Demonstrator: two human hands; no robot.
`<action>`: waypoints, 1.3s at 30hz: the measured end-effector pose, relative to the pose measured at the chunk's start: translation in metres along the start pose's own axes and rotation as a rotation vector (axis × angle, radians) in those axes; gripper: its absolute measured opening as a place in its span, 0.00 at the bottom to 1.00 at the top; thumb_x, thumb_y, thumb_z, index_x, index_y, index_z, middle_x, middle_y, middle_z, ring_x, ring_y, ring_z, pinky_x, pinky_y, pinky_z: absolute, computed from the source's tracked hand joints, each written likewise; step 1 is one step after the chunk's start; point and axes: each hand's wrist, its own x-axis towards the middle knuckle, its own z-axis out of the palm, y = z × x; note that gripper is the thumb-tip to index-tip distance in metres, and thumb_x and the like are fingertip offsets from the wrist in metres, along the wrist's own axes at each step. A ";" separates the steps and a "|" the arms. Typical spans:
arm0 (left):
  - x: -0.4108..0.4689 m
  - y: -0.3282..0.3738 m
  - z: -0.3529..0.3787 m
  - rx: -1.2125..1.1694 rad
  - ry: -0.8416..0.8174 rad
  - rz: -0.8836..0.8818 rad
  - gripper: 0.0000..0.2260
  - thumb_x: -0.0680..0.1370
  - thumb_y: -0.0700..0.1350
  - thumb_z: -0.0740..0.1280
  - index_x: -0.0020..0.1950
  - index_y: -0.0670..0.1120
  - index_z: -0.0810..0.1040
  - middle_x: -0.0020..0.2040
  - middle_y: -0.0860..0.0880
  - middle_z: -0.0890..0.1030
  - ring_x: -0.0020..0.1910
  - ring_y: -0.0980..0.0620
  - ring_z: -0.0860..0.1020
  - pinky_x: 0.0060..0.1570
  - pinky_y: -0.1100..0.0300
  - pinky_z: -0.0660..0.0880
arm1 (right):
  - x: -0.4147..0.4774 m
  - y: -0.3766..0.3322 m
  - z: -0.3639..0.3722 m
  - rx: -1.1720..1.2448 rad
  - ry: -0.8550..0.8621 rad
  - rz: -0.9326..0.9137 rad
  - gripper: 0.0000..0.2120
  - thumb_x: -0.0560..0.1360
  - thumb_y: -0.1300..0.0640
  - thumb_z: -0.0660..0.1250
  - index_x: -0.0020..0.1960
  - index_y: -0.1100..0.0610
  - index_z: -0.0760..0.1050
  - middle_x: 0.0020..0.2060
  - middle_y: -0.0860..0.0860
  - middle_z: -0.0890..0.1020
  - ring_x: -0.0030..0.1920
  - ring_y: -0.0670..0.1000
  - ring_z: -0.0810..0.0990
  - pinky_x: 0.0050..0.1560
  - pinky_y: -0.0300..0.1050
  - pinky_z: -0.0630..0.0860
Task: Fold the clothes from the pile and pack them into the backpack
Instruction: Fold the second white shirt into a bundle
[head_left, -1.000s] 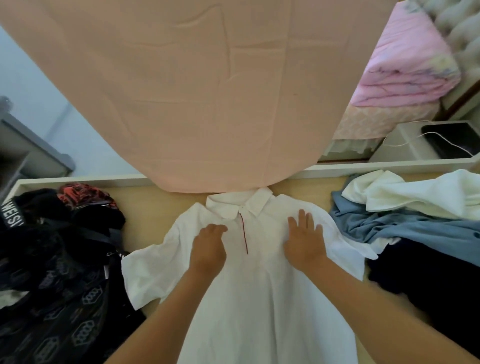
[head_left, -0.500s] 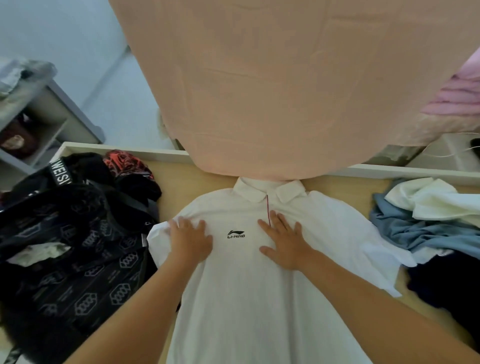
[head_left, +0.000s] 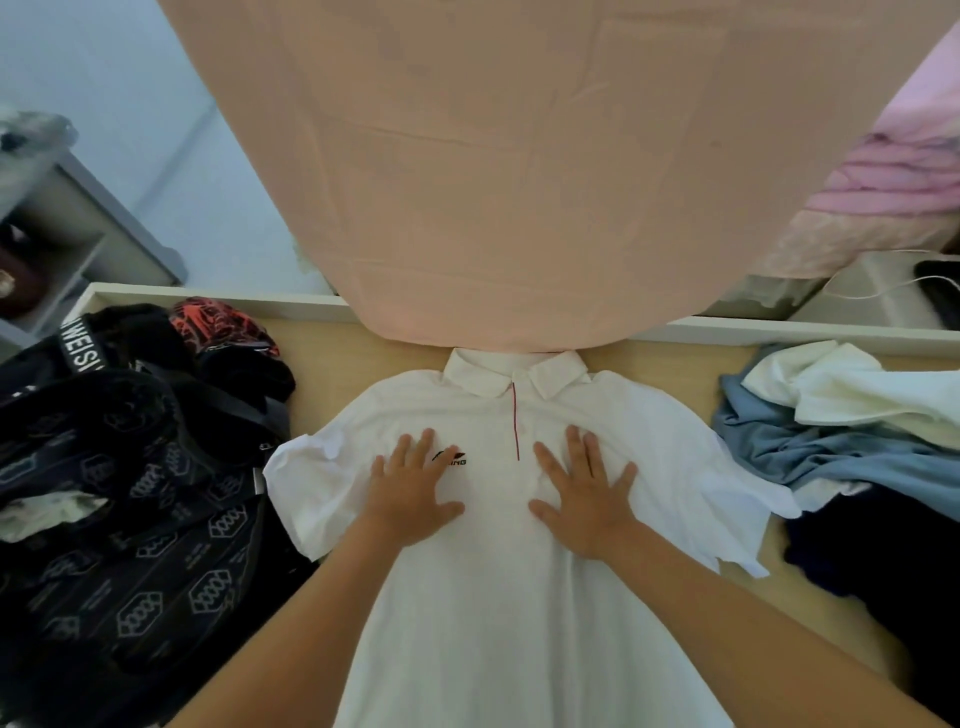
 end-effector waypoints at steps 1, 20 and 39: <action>-0.004 0.000 -0.002 -0.029 0.021 -0.013 0.35 0.77 0.63 0.62 0.79 0.60 0.47 0.81 0.51 0.44 0.79 0.46 0.45 0.76 0.44 0.49 | -0.001 0.000 -0.002 0.002 -0.002 -0.006 0.36 0.79 0.32 0.49 0.78 0.39 0.32 0.76 0.51 0.26 0.76 0.54 0.27 0.70 0.75 0.39; -0.246 -0.036 0.130 -0.270 0.202 -0.480 0.25 0.77 0.61 0.63 0.65 0.45 0.67 0.60 0.48 0.73 0.58 0.50 0.75 0.53 0.59 0.73 | -0.175 -0.111 0.084 0.047 -0.095 -0.290 0.31 0.81 0.44 0.57 0.80 0.45 0.50 0.80 0.52 0.45 0.78 0.55 0.47 0.77 0.55 0.50; -0.267 -0.051 0.136 -0.624 0.325 -0.246 0.05 0.80 0.45 0.62 0.44 0.51 0.71 0.44 0.52 0.75 0.46 0.51 0.73 0.42 0.57 0.66 | -0.218 -0.107 0.107 0.036 -0.137 -0.238 0.41 0.78 0.43 0.64 0.81 0.45 0.41 0.78 0.52 0.34 0.79 0.54 0.37 0.79 0.51 0.43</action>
